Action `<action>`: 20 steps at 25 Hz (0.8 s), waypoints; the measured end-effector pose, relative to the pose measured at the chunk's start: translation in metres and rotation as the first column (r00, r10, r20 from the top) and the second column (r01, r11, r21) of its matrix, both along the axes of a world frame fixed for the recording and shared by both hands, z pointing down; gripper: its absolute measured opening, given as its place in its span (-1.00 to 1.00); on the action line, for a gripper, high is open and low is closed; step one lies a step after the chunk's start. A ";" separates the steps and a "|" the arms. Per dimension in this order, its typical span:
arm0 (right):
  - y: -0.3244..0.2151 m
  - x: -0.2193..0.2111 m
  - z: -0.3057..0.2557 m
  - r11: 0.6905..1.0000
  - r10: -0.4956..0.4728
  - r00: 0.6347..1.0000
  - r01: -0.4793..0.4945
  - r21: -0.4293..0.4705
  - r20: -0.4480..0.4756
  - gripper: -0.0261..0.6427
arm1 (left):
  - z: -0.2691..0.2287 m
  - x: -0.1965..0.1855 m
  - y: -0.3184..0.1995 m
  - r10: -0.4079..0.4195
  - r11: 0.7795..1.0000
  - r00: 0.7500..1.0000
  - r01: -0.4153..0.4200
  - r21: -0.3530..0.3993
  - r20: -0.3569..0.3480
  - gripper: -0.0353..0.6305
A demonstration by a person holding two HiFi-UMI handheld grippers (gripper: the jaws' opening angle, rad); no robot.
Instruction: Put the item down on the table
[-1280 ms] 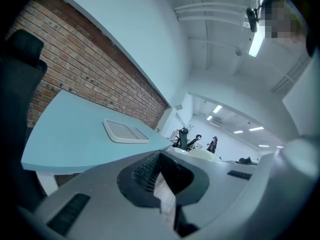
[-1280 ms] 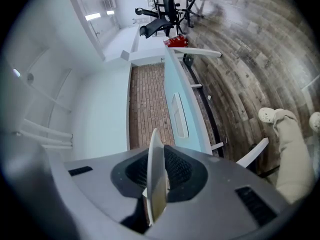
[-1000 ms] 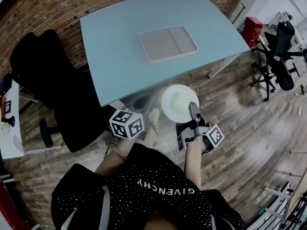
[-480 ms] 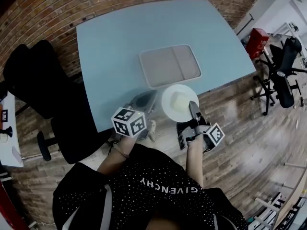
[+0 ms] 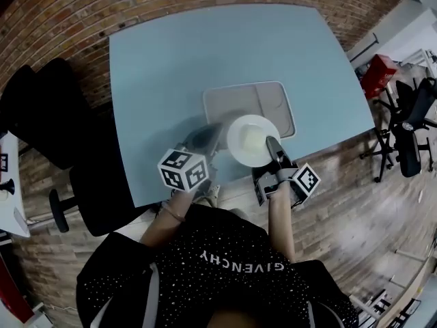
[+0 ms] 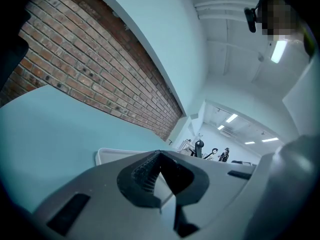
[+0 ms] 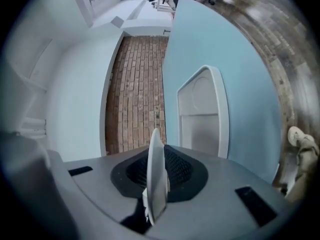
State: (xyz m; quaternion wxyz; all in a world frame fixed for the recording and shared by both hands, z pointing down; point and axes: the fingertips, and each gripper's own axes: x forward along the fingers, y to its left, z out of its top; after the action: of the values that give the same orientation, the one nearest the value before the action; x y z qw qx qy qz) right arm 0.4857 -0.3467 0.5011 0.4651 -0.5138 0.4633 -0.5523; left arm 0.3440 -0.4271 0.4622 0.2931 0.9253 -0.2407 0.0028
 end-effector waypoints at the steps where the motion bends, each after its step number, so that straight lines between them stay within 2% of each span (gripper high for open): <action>1: -0.009 0.004 0.003 1.000 -0.017 1.000 0.016 -0.012 -0.016 -0.78 | 0.001 0.002 -0.005 -0.004 1.000 1.000 0.004 0.000 0.002 -0.86; 11: -0.089 0.025 0.033 0.983 -0.167 0.984 0.161 -0.087 -0.062 -0.78 | 0.025 0.008 -0.038 -0.105 0.994 0.993 0.107 -0.023 0.052 -0.86; 17: -0.135 0.015 0.056 0.958 -0.271 0.957 0.258 -0.120 -0.100 -0.78 | 0.038 0.020 -0.060 -0.144 0.990 0.984 0.143 0.021 0.102 -0.86; 20: -0.149 0.003 0.067 0.940 -0.326 0.940 0.311 -0.139 -0.100 -0.78 | 0.045 0.020 -0.069 -0.160 0.987 0.980 0.159 0.016 0.119 -0.86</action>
State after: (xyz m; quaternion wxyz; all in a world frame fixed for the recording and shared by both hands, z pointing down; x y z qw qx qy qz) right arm 0.4889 -0.4954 0.5683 0.3082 -0.4920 0.5336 -0.6150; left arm 0.3638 -0.4957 0.5075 0.2746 0.9020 -0.3314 0.0343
